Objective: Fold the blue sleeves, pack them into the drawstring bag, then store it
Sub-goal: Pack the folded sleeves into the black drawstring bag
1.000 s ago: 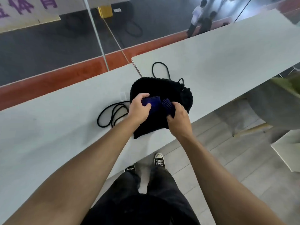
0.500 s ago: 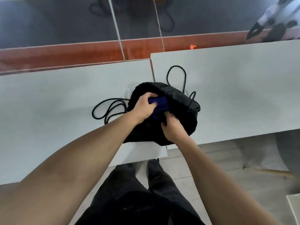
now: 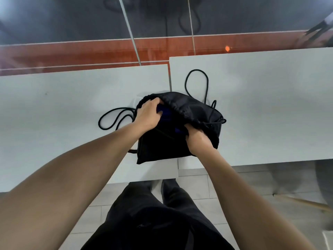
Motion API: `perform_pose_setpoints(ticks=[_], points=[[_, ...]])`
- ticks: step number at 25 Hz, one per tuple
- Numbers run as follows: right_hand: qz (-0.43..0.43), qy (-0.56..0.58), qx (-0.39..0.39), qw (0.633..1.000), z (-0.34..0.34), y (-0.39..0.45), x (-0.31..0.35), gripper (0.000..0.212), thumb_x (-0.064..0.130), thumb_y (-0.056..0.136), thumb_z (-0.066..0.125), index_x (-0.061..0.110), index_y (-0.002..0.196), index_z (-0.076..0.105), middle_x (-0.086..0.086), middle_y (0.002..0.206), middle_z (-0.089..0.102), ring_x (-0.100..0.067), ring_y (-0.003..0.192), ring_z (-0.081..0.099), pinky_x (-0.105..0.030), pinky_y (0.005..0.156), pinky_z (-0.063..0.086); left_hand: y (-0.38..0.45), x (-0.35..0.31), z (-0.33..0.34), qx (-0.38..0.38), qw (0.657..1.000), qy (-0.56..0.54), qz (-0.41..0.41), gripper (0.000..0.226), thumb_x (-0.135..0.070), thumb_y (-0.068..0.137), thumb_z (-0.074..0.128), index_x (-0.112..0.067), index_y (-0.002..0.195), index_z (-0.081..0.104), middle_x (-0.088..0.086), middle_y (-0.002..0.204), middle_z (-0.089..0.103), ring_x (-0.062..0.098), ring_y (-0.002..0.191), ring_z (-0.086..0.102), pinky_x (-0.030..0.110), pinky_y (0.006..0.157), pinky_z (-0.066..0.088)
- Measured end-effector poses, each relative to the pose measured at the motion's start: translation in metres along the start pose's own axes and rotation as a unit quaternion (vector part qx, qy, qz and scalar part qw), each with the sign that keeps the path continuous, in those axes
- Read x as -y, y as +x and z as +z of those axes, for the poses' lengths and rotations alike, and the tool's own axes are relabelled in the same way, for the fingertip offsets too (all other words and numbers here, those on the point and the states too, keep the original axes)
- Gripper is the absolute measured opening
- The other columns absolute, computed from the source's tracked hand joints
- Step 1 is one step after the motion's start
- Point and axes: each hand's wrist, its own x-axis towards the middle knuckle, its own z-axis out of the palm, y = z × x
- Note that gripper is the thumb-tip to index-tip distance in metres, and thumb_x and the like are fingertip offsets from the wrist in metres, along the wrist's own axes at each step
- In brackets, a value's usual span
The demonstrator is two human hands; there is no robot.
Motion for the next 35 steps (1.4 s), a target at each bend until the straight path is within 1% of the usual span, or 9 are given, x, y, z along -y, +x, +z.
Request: perform_pose_setpoints(ticks=[4,7,13,17,20,23,26,30,35], points=[[-0.067,0.048,0.001,0.997,-0.002,0.0,0.009,0.045,0.02,0.098,0.057,0.012,0.141,0.048,-0.014,0.137,0.055,-0.034,0.124,0.053,-0.039,0.102,0.044,0.003,-0.026,0.016,0.047,0.986,-0.162,-0.008,0.037,-0.017,0.089,0.065,-0.021,0.126,0.06,-0.002,0.121,0.066,0.015,0.111,0.059,0.029,0.101,0.044],[-0.087,0.065,0.035,0.993,-0.01,-0.003,0.007,0.042,0.017,0.095,0.058,0.013,0.137,0.053,-0.011,0.131,0.061,-0.031,0.121,0.056,-0.036,0.1,0.045,0.006,-0.028,0.037,0.07,0.978,-0.191,-0.036,0.043,-0.021,0.091,0.064,-0.017,0.132,0.056,0.006,0.129,0.064,0.024,0.123,0.057,0.035,0.108,0.043],[-0.034,0.07,-0.106,0.991,-0.039,0.005,0.003,0.037,0.016,0.091,0.056,0.011,0.127,0.058,-0.016,0.126,0.063,-0.037,0.117,0.056,-0.04,0.094,0.046,0.007,-0.017,0.027,0.07,0.993,-0.099,0.01,0.04,-0.022,0.096,0.059,-0.01,0.133,0.056,0.016,0.13,0.063,0.035,0.123,0.057,0.037,0.104,0.045],[0.066,0.219,-0.221,0.948,-0.075,0.016,0.002,0.031,0.024,0.098,0.052,0.007,0.123,0.059,-0.016,0.12,0.065,-0.036,0.113,0.06,-0.035,0.096,0.045,-0.001,-0.006,0.011,0.158,0.982,0.049,0.091,0.046,-0.018,0.099,0.055,-0.015,0.144,0.048,0.01,0.143,0.054,0.028,0.129,0.052,0.022,0.103,0.034],[0.148,0.272,-0.223,0.924,-0.105,0.032,-0.001,0.035,0.025,0.098,0.051,0.008,0.127,0.058,-0.012,0.124,0.064,-0.033,0.114,0.06,-0.03,0.087,0.041,-0.01,0.001,-0.002,0.239,0.948,0.154,0.142,0.045,-0.018,0.098,0.054,-0.024,0.142,0.051,0.006,0.139,0.053,0.026,0.129,0.05,0.028,0.105,0.037],[0.118,0.21,-0.164,0.956,-0.107,0.035,0.002,0.041,0.025,0.095,0.055,0.011,0.134,0.056,-0.011,0.126,0.064,-0.031,0.114,0.06,-0.028,0.085,0.039,-0.012,-0.006,-0.017,0.241,0.945,0.144,0.167,0.042,-0.019,0.095,0.06,-0.028,0.136,0.057,0.0,0.133,0.059,0.022,0.122,0.054,0.032,0.103,0.041],[0.026,0.166,-0.114,0.979,-0.089,0.023,0.013,0.045,0.022,0.089,0.062,0.019,0.133,0.051,-0.005,0.121,0.063,-0.027,0.11,0.06,-0.03,0.089,0.044,-0.009,-0.011,-0.024,0.18,0.977,0.018,0.109,0.04,-0.023,0.091,0.066,-0.03,0.13,0.058,-0.005,0.125,0.063,0.016,0.11,0.06,0.029,0.096,0.046],[-0.014,0.069,-0.099,0.993,-0.071,0.01,0.013,0.034,0.019,0.086,0.063,0.018,0.119,0.056,0.0,0.102,0.062,-0.023,0.095,0.06,-0.032,0.074,0.044,0.011,0.002,-0.018,0.115,0.987,-0.101,-0.038,0.042,-0.018,0.085,0.065,-0.025,0.124,0.056,0.004,0.117,0.061,0.022,0.089,0.064,0.033,0.075,0.052],[-0.077,0.061,-0.062,0.993,-0.064,0.009,0.005,0.033,0.013,0.088,0.061,0.025,0.119,0.064,0.001,0.115,0.053,-0.019,0.102,0.055,-0.027,0.08,0.039,0.028,-0.002,-0.001,0.069,0.968,-0.222,-0.095,0.04,-0.01,0.083,0.073,-0.022,0.119,0.059,0.011,0.125,0.057,0.028,0.1,0.066,0.042,0.087,0.059]])
